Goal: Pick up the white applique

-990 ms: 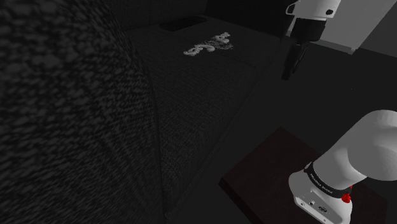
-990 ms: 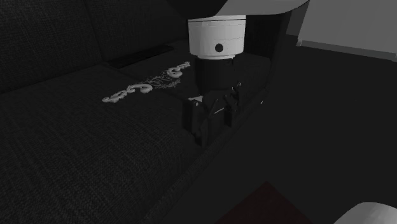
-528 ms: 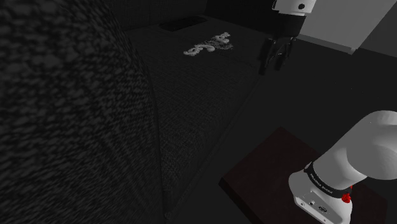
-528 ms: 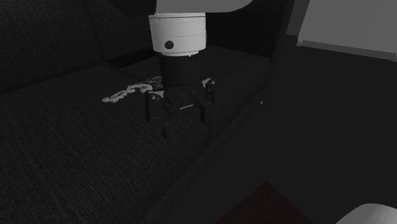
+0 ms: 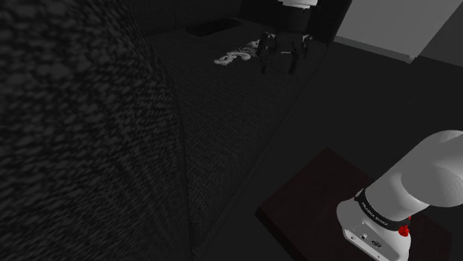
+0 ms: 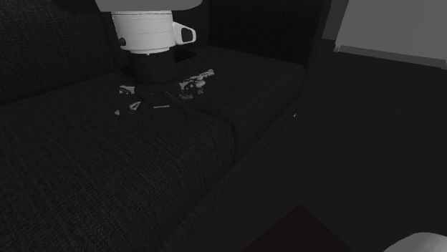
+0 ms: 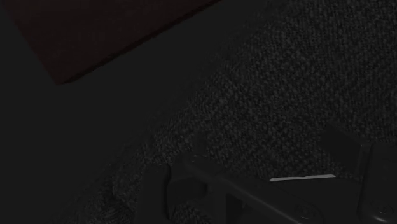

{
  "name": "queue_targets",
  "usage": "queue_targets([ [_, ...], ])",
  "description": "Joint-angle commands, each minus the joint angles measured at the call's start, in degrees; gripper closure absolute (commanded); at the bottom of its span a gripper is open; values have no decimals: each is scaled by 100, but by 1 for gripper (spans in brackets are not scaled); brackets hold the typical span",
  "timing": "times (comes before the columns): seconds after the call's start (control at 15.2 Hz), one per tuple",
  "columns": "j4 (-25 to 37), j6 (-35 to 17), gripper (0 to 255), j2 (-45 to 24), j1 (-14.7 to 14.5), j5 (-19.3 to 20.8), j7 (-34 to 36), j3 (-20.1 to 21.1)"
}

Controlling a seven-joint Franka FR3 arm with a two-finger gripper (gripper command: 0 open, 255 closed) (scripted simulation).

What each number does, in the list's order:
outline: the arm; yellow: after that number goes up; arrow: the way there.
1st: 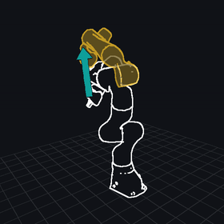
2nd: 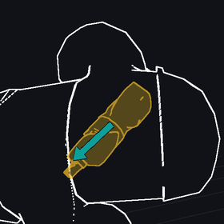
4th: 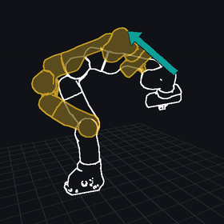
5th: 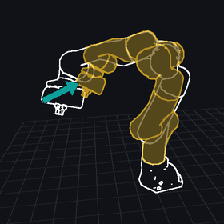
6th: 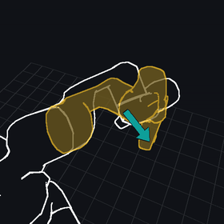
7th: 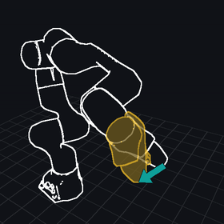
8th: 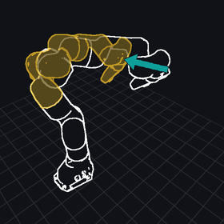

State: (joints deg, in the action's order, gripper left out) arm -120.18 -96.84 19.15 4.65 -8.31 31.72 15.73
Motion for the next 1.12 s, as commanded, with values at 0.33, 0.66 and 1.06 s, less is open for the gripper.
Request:
queue_targets([
  [0.33,1653,-50,0,-1611,212,514,2286,435],
  [0.66,3083,208,0,-2806,142,1042,3741,445],
  [1.06,5042,817,0,-4183,-115,1552,5068,199],
])
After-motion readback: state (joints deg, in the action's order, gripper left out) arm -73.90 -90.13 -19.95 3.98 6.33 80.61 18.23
